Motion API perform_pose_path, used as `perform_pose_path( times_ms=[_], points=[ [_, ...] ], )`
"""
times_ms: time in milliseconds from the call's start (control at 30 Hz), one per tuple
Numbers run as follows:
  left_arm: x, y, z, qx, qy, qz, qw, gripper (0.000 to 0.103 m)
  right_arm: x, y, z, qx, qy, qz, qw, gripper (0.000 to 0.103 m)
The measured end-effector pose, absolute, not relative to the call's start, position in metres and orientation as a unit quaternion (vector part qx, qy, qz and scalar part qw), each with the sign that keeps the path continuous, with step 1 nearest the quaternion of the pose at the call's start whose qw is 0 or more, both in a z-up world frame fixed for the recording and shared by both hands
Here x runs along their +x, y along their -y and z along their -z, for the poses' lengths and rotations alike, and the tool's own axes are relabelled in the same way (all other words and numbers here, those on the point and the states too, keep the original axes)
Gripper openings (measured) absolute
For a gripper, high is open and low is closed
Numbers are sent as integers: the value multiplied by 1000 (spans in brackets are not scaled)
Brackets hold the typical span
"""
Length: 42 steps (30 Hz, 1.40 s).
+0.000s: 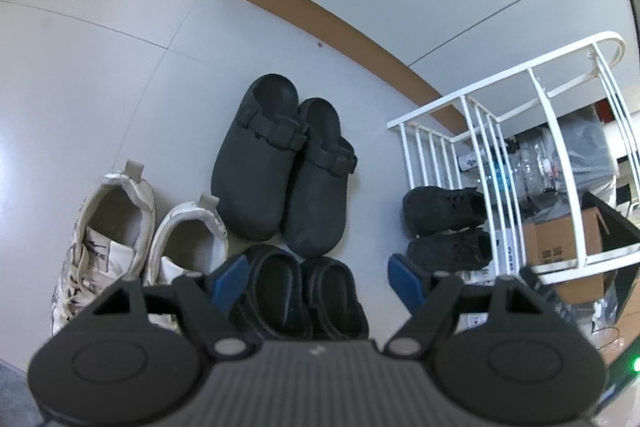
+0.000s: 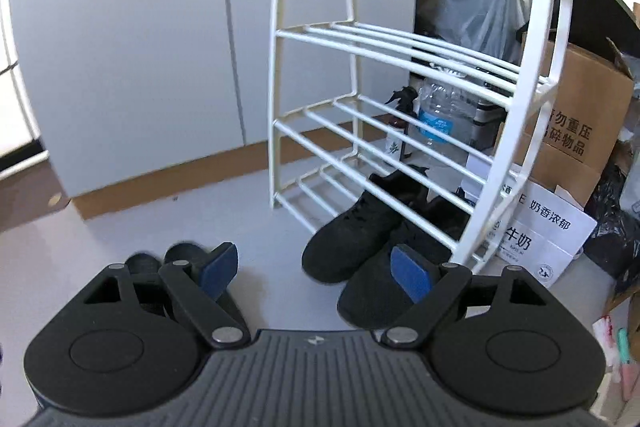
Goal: Organize scattered shoes
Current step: 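Withdraw the right tool from the rack toward the black clogs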
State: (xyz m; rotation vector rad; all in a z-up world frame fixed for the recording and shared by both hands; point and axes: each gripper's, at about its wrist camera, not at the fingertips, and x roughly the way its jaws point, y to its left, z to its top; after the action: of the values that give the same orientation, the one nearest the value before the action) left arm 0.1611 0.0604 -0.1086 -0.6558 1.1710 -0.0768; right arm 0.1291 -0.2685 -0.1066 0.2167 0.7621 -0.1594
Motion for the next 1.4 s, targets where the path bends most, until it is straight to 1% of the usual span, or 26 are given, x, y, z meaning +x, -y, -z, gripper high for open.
perform_pose_path(
  times_ms=[367,500,567,633,700,1033,1067,1133,1200,1400],
  points=[
    [166,-61,104,-295,-541,38,787,79,73,255,116,107,-412,48,904,87],
    [168,-61,101,-282,-540,40,792,79,65,255,122,114,-425,38,897,85],
    [169,-58,100,-256,-540,39,801,79,60,253,125,109,-430,29,896,85],
    [172,-51,96,-202,-543,51,813,80,55,251,128,107,-436,21,893,85],
    [175,-47,95,-179,-545,66,817,80,54,251,132,109,-442,17,890,85],
    [184,-44,102,-181,-555,63,809,82,48,244,157,94,-464,-5,881,85],
    [184,-44,102,-184,-556,62,808,82,47,243,163,91,-469,-10,878,84],
    [187,-44,103,-192,-557,62,806,82,47,241,172,88,-476,-19,875,76],
    [188,-43,101,-195,-553,63,808,83,48,237,181,86,-483,-30,871,73],
    [191,-42,102,-198,-553,69,807,83,51,222,198,81,-496,-52,863,72]
  ],
)
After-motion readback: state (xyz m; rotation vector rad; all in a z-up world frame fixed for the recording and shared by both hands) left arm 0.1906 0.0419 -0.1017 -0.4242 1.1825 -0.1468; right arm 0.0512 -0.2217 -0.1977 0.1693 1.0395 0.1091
